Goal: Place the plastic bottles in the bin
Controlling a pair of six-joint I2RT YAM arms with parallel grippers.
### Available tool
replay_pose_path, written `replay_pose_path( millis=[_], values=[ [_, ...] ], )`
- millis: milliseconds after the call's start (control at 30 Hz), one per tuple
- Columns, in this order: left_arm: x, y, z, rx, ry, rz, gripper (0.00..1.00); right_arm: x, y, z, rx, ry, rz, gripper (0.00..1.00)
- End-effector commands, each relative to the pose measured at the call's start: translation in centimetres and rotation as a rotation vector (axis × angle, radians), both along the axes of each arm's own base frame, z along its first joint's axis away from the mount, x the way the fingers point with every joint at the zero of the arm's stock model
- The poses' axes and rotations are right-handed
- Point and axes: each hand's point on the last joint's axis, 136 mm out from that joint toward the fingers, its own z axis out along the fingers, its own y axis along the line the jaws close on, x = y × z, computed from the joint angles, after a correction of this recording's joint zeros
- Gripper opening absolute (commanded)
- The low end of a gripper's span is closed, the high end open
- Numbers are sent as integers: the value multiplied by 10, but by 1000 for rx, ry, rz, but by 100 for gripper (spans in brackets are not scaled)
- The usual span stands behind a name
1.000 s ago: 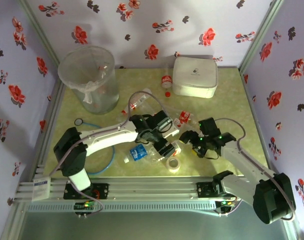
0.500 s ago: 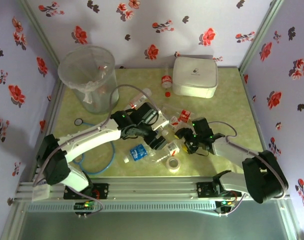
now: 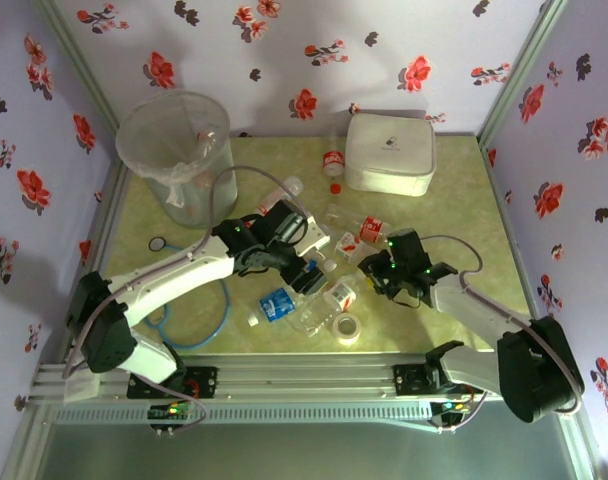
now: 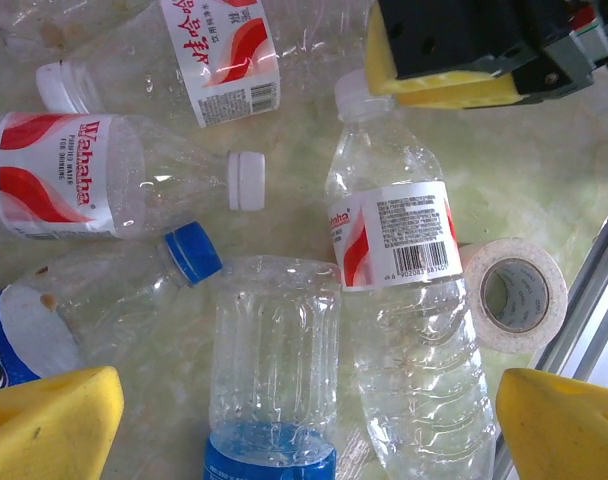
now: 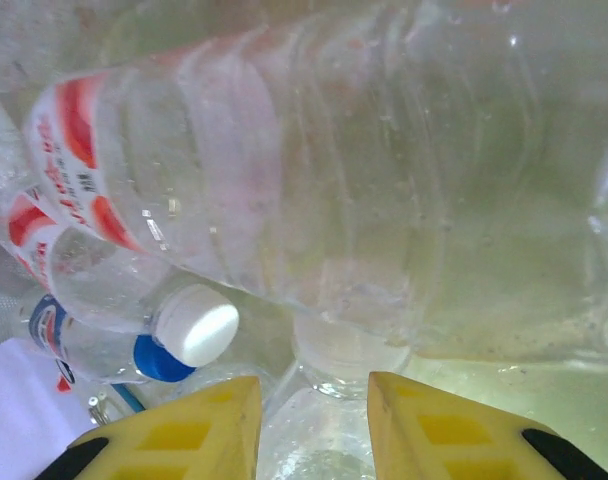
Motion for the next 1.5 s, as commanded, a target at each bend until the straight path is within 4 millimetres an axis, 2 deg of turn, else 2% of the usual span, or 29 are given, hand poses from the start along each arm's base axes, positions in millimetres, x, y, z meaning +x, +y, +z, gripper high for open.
replay_pose_path(
  millis=[0, 67, 133, 467, 600, 867, 1233, 1367, 1467],
  values=[
    [5, 0, 12, -21, -43, -16, 97, -5, -9, -2, -71, 14, 7, 40],
    [5, 1, 13, -21, -44, -15, 97, -7, -10, -5, -87, 24, 14, 50],
    [5, 2, 13, -21, -44, -13, 97, -8, -10, -9, -99, 29, 18, 54],
    [5, 5, 12, -23, -42, -6, 97, 0, 4, -25, -144, 35, 48, 63],
    [6, 5, 12, -34, -48, -7, 97, 11, 7, -29, -153, 9, 16, 63],
    [7, 17, 12, -64, -54, 13, 97, 19, 11, -37, -156, 1, -23, 51],
    [8, 23, 18, -88, -60, 28, 97, 15, 2, -4, -173, -44, -40, 32],
    [8, 21, 28, -104, -69, 20, 98, 13, -3, 14, -167, -79, -48, 28],
    [5, 17, 41, -147, -53, 5, 100, 17, -3, 38, -150, -141, -36, 26]
  ],
)
